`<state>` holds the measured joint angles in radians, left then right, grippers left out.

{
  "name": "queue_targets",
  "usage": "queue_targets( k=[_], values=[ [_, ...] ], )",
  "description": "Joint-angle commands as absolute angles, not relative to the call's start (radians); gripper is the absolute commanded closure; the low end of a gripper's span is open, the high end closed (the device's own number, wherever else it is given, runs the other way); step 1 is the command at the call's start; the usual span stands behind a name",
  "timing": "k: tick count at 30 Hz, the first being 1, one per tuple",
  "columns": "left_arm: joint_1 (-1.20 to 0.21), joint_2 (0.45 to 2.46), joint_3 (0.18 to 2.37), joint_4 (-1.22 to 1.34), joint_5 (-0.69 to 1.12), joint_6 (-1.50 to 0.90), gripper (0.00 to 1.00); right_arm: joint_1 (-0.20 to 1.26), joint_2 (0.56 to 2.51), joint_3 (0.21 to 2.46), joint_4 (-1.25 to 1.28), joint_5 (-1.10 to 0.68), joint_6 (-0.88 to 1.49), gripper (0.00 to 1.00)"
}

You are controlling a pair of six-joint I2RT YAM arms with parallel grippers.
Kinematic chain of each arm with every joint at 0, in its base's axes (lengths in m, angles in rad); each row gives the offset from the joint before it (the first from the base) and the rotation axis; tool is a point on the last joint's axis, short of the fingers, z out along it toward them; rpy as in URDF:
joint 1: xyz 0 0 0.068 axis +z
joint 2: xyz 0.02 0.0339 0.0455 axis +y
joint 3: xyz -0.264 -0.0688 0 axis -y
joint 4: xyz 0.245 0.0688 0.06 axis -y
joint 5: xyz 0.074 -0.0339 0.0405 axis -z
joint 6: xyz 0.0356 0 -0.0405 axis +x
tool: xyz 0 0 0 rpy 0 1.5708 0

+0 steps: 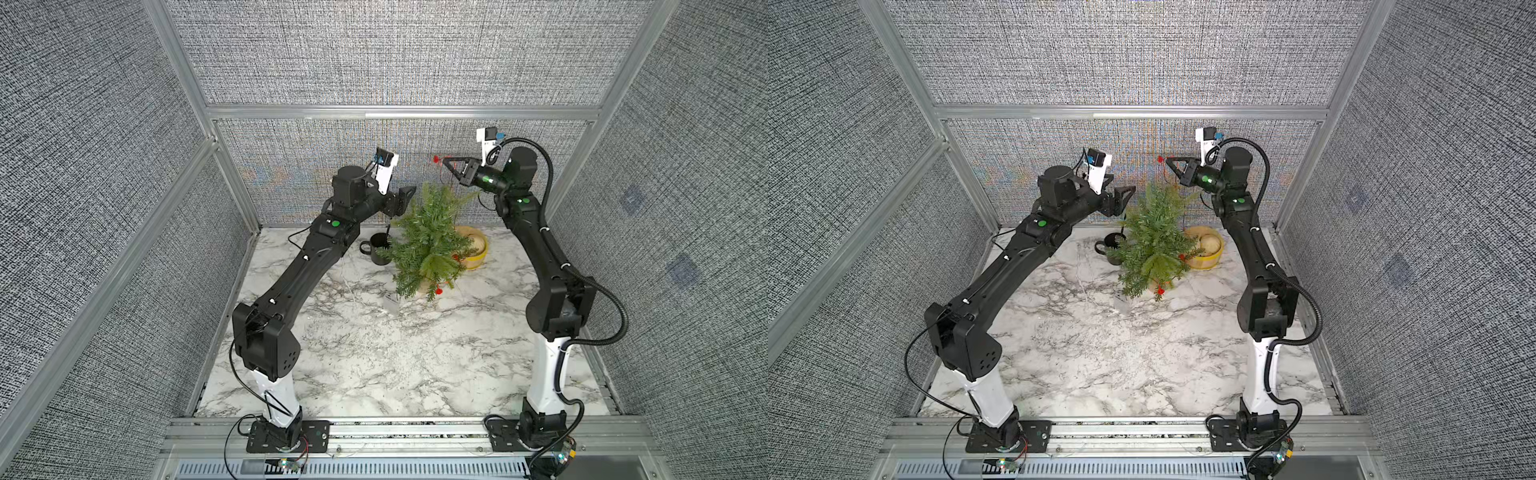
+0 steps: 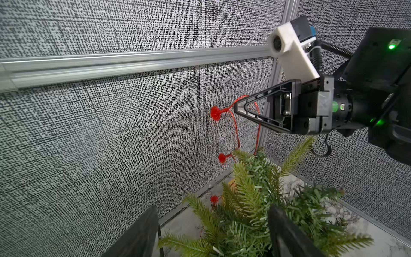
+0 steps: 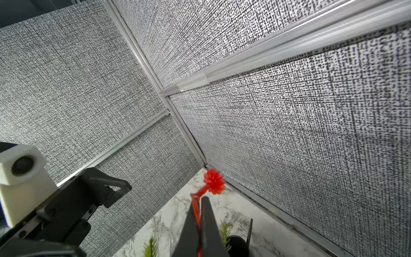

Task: Remove string lights from the small christmas tree
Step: Remove the light string from the Christmas tree.

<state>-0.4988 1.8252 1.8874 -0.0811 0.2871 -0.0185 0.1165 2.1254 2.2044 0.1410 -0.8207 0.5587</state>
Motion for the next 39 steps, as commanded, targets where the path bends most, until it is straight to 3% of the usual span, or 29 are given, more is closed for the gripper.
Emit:
queue_targets(
  k=[1, 23, 31, 39],
  values=[
    [-0.499, 1.812, 1.885, -0.060, 0.280, -0.014, 0.22, 0.105, 2.107, 2.199, 0.091, -0.781, 0.486, 1.00],
    [-0.499, 1.767, 1.840, -0.059, 0.287, -0.016, 0.22, 0.035, 1.986, 2.126, -0.106, -0.542, 0.294, 1.00],
    [-0.499, 1.737, 1.816, -0.066, 0.288, -0.017, 0.22, 0.035, 2.060, 2.204, -0.044, -0.518, 0.348, 1.00],
    [-0.499, 1.695, 1.775, -0.072, 0.279, -0.008, 0.22, 0.032, 2.088, 2.183, -0.070, -0.360, 0.337, 1.00]
  ],
)
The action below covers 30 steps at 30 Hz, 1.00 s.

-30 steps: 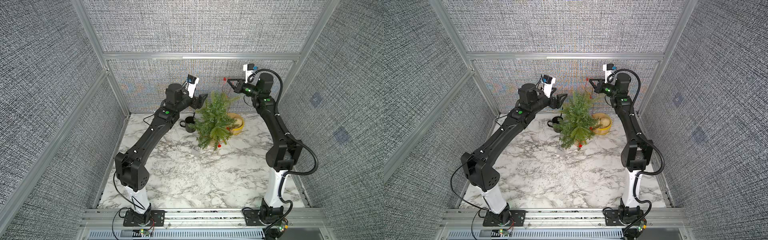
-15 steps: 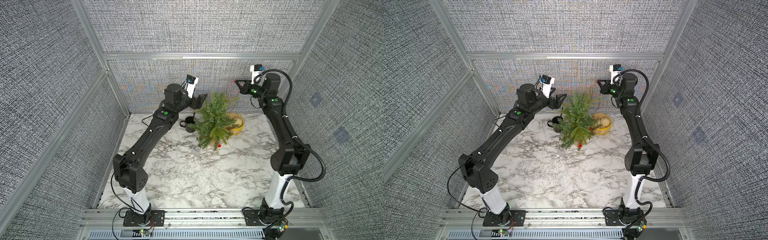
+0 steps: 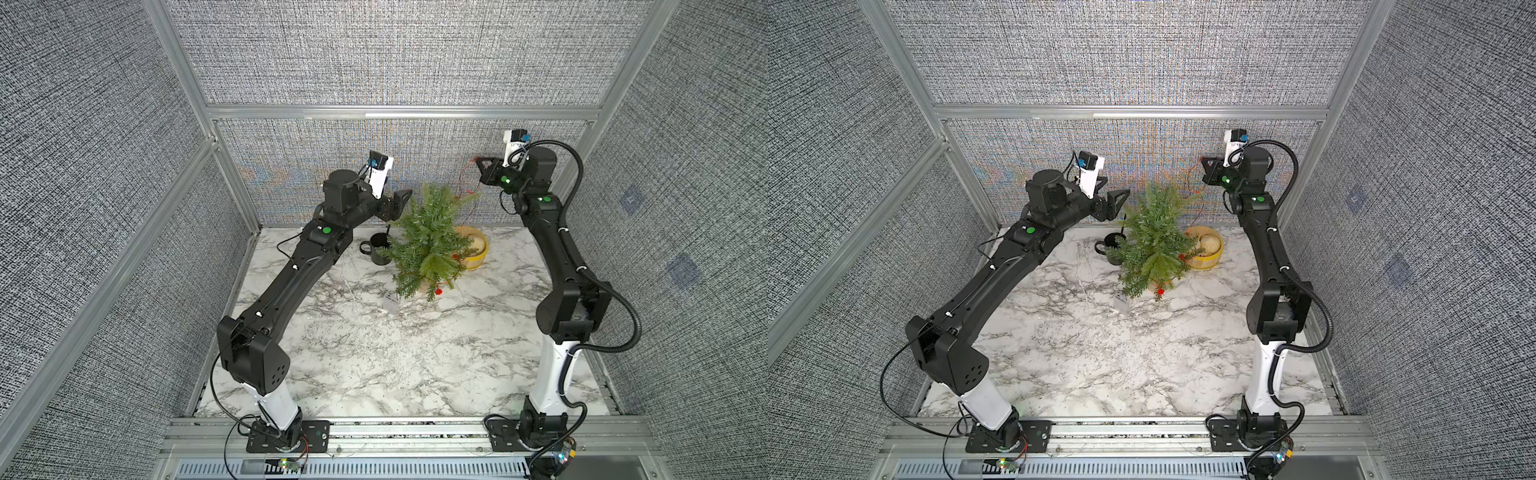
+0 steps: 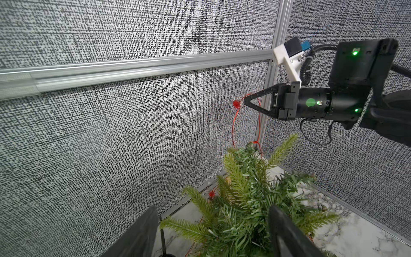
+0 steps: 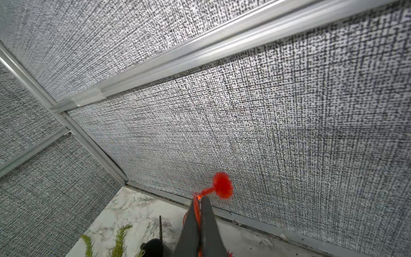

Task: Remove string lights from the small christmas tree
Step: Remove the light string from the Christmas tree.

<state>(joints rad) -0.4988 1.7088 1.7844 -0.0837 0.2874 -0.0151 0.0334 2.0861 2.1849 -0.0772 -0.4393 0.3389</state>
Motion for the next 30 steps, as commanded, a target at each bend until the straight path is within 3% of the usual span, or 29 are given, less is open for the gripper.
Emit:
queue_targets(
  k=[1, 20, 30],
  values=[
    [-0.499, 1.691, 1.770, -0.072, 0.279, -0.008, 0.22, 0.031, 2.091, 2.182, -0.078, -0.337, 0.339, 1.00],
    [-0.499, 1.598, 1.678, -0.067, 0.265, -0.006, 0.22, 0.013, 2.042, 2.156, -0.212, -0.101, 0.211, 1.00],
    [-0.499, 1.552, 1.636, -0.062, 0.270, -0.015, 0.22, 0.011, 1.942, 2.121, -0.248, -0.087, 0.168, 1.00]
  ],
)
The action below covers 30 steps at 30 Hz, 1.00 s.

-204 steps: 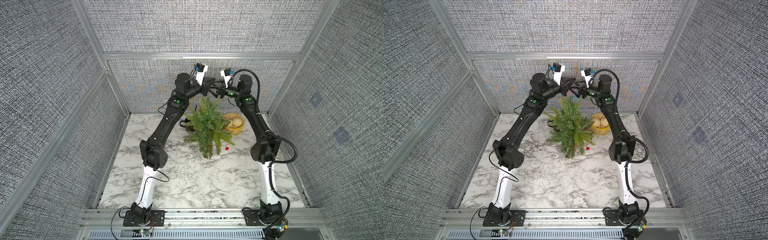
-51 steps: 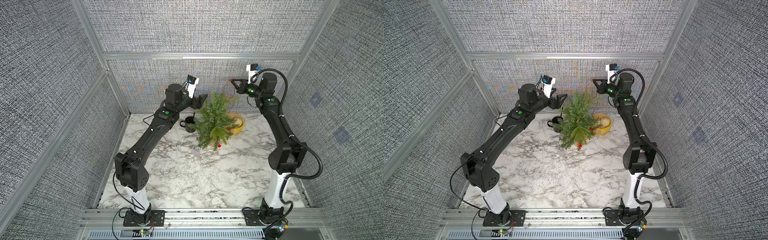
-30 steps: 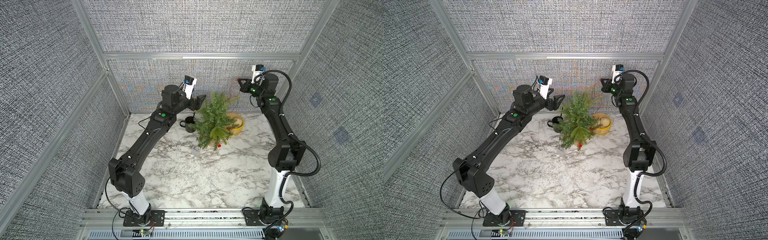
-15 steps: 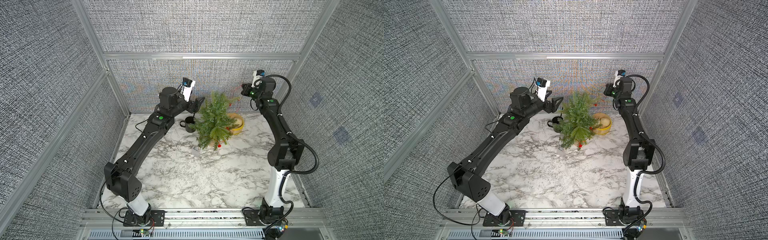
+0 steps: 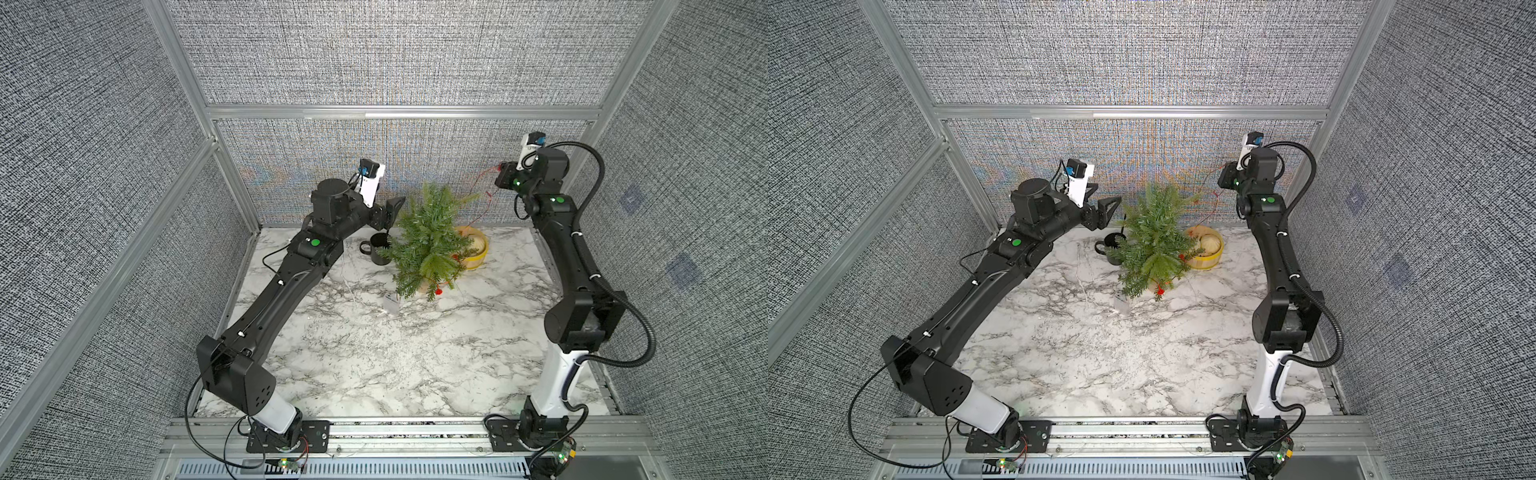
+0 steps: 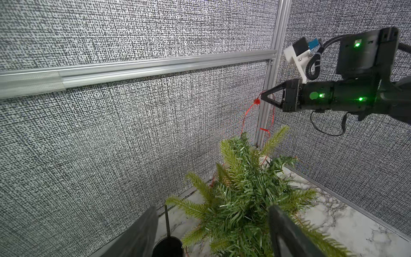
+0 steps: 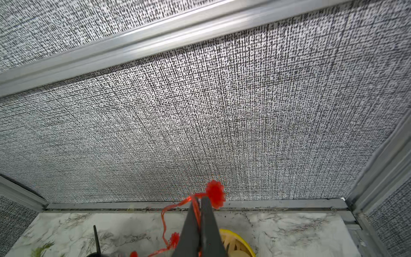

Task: Remove string lights from the small christmas tree
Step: Remove the light string from the Christmas tree.

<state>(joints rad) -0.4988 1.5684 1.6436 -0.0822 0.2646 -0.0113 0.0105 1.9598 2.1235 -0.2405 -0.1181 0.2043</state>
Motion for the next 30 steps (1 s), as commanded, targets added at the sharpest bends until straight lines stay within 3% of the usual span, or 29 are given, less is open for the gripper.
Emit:
queue_targets(
  k=[1, 23, 30],
  values=[
    [-0.499, 1.544, 1.629, -0.062, 0.270, -0.017, 0.22, 0.009, 1.936, 2.124, -0.262, -0.066, 0.152, 1.00],
    [-0.499, 1.430, 1.539, -0.070, 0.263, -0.010, 0.21, 0.002, 1.888, 2.255, -0.409, 0.051, 0.031, 1.00],
    [-0.499, 1.412, 1.526, -0.070, 0.271, -0.015, 0.22, 0.060, 1.760, 2.063, -0.380, 0.134, 0.023, 1.00]
  ],
)
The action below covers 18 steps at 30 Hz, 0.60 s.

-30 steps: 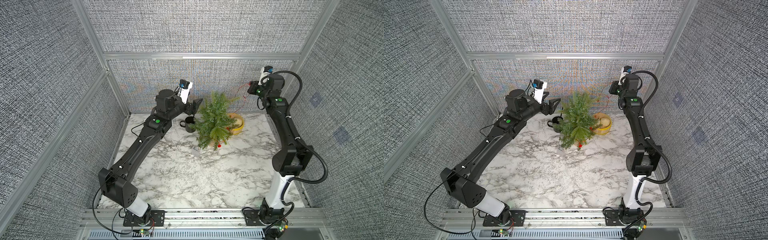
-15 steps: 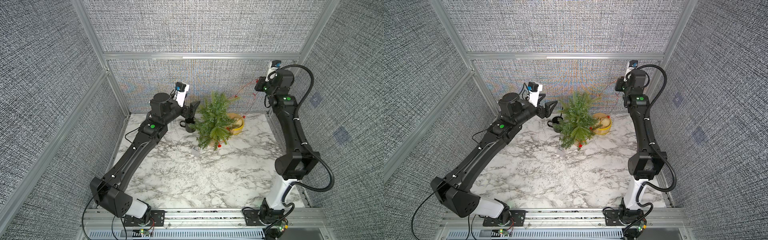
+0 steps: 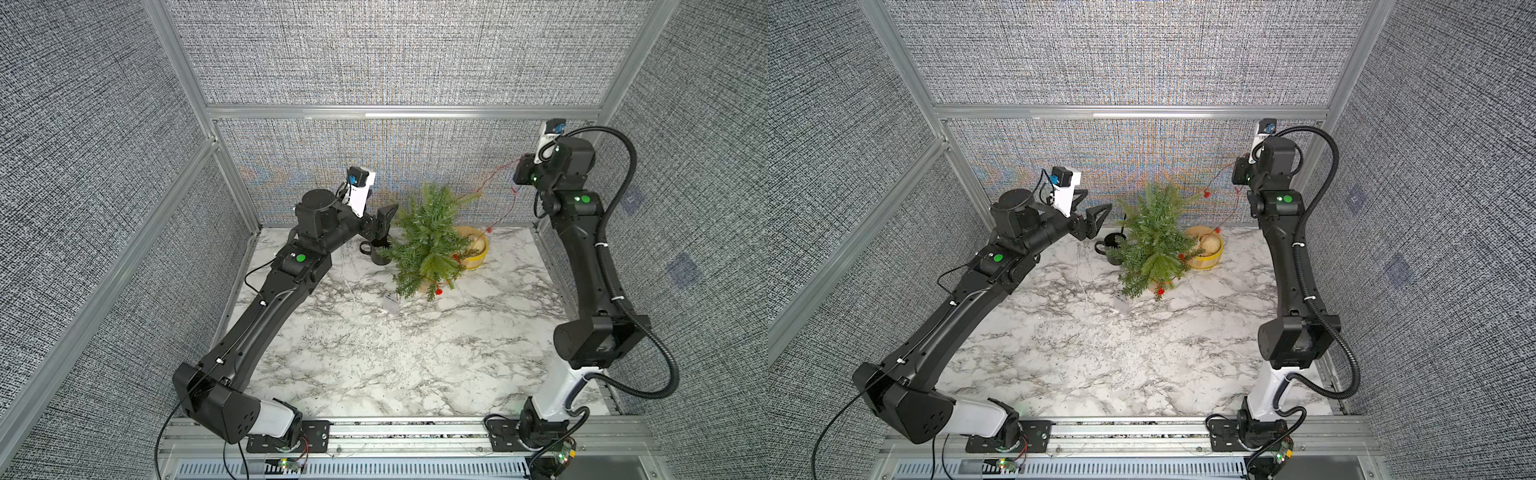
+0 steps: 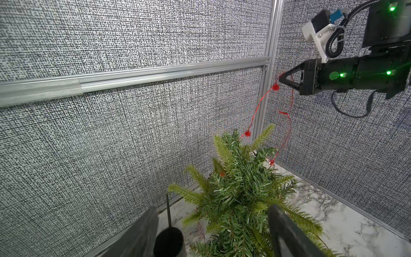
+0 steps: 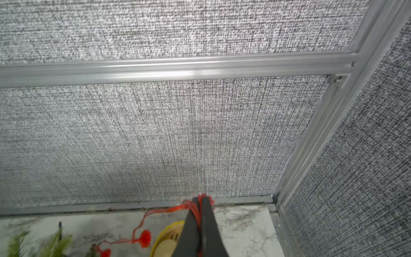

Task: Remove string lights from the small christmas tree
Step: Remove the light string from the Christmas tree.

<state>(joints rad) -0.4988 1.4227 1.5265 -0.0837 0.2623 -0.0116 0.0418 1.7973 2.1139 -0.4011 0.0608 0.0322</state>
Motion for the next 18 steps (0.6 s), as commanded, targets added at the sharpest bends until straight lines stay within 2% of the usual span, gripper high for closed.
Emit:
queue_targets(
  k=[1, 9, 18],
  values=[
    [-0.500, 1.408, 1.524, -0.072, 0.275, -0.015, 0.22, 0.070, 1.735, 2.035, -0.379, 0.166, 0.016, 1.00],
    [-0.499, 1.346, 1.475, -0.071, 0.282, -0.023, 0.21, 0.101, 1.613, 1.928, -0.438, 0.415, -0.035, 1.00],
    [-0.499, 1.308, 1.442, -0.072, 0.290, -0.032, 0.21, 0.104, 1.513, 1.890, -0.445, 0.562, -0.125, 1.00]
  ],
)
